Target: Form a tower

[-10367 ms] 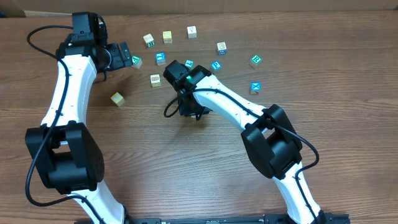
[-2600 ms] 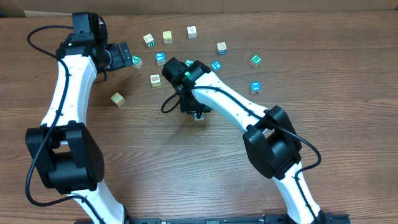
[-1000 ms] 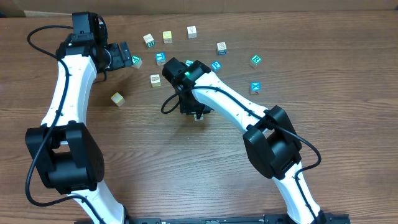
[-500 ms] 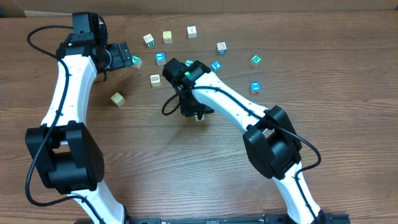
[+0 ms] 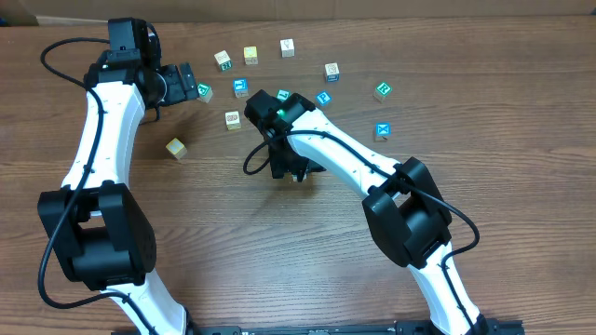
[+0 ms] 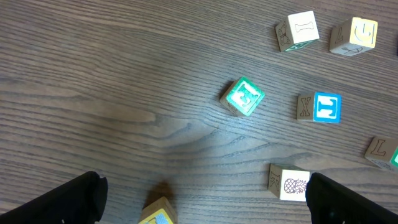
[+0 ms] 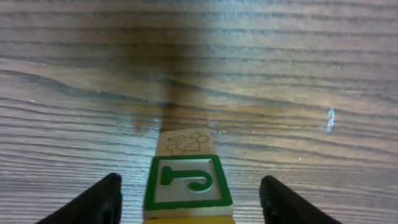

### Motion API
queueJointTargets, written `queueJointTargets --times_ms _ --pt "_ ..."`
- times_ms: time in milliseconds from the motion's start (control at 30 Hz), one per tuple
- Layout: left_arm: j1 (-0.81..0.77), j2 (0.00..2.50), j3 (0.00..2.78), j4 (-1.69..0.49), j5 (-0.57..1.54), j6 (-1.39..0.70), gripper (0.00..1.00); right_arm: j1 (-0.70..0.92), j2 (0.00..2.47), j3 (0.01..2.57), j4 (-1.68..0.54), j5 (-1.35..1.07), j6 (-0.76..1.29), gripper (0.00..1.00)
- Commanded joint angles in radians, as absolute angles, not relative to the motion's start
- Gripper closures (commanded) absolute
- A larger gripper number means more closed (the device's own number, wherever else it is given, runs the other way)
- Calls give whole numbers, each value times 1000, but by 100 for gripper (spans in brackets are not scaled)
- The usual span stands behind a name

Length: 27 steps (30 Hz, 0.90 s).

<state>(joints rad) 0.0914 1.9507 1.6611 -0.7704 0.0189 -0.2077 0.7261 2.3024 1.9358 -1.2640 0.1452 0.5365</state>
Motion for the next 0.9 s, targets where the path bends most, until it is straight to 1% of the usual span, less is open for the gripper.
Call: queueJointTargets --times_ms 0,300,367,633,700,733,767,867 --pt "85 1923 1661 -767 19 -217 0 722 2308 1929 -1259 141 537 41" --pt "85 1923 1661 -767 19 -217 1 722 2308 1924 -1241 141 537 44" --pt "85 1923 1661 -767 19 -217 0 722 2308 1922 -1241 141 538 47" --pt "85 1923 1661 -767 19 -217 0 722 2308 1875 -1204 141 538 47" --pt "85 1923 1661 -767 19 -217 0 722 2308 1871 -1197 140 538 53" --pt "85 1923 1661 -767 19 -217 0 722 2308 1871 -1195 141 538 59" --pt "85 1923 1661 -767 19 -217 0 722 2308 1871 -1193 140 538 62" --pt "85 1923 1661 -767 19 -217 0 722 2308 1871 -1192 137 538 64"
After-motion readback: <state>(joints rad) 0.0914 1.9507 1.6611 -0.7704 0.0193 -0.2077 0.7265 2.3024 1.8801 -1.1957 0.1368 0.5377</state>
